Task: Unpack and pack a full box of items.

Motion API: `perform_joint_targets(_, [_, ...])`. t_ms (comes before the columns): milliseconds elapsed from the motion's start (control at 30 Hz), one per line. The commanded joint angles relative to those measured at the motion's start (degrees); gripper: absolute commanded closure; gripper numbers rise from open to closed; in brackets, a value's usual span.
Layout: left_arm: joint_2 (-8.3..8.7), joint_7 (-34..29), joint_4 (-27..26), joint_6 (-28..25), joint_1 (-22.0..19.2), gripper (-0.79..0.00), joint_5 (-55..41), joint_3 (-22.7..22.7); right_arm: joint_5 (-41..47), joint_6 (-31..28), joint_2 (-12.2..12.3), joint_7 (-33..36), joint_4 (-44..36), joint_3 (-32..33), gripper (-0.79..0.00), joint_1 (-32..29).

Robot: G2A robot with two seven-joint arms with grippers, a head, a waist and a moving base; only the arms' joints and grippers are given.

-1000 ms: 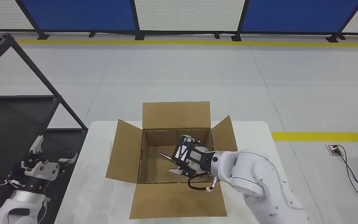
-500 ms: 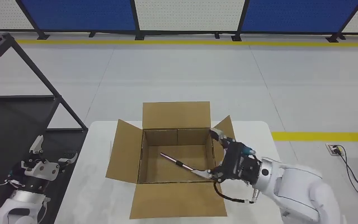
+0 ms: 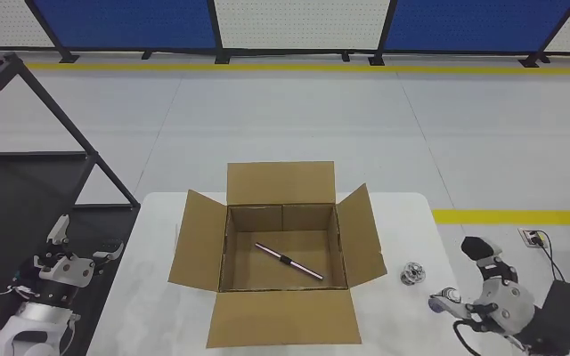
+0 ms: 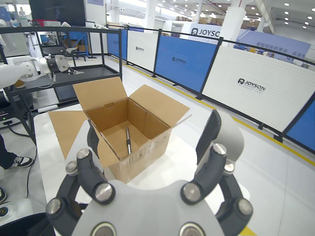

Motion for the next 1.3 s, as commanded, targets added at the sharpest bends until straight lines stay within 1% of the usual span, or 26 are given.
perform_joint_targets(0, [0.0, 0.0, 0.0, 0.0, 0.0, -0.785, 0.0, 0.0, -0.6, -0.3, 0.0, -1.3, 1.7, 1.9, -0.785, -2.0])
perform_joint_targets(200, [0.0, 0.0, 0.0, 0.0, 0.0, -0.785, 0.0, 0.0, -3.2, -1.7, 0.3, -4.1, 6.6, 5.3, -0.785, -6.5])
perform_joint_targets(300, [0.0, 0.0, 0.0, 0.0, 0.0, -0.785, 0.0, 0.0, -4.6, -0.7, 0.4, -3.7, 8.6, 6.3, -0.785, -7.8])
perform_joint_targets(400, [0.0, 0.0, 0.0, 0.0, 0.0, -0.785, 0.0, 0.0, -5.7, 1.8, 0.6, -1.3, 9.4, 6.4, -0.785, -8.8])
perform_joint_targets(900, [0.0, 0.0, 0.0, 0.0, 0.0, -0.785, 0.0, 0.0, -5.9, 2.5, 0.6, -0.7, 9.0, 6.0, -0.785, -8.9])
perform_joint_targets(967, [0.0, 0.0, 0.0, 0.0, 0.0, -0.785, 0.0, 0.0, -7.4, 4.0, 0.7, 0.1, 8.5, 5.1, -0.785, -8.6])
perform_joint_targets(1133, [0.0, 0.0, 0.0, 0.0, 0.0, -0.785, 0.0, 0.0, -11.2, 6.2, 1.2, 1.0, 11.2, 4.2, -0.785, -7.3])
perform_joint_targets(1200, [0.0, 0.0, 0.0, 0.0, 0.0, -0.785, 0.0, 0.0, -14.3, 8.0, 1.3, 2.2, 12.2, 4.0, -0.785, -7.1])
perform_joint_targets(1267, [0.0, 0.0, 0.0, 0.0, 0.0, -0.785, 0.0, 0.0, -16.8, 8.5, 1.5, 3.1, 12.8, 3.1, -0.785, -6.8])
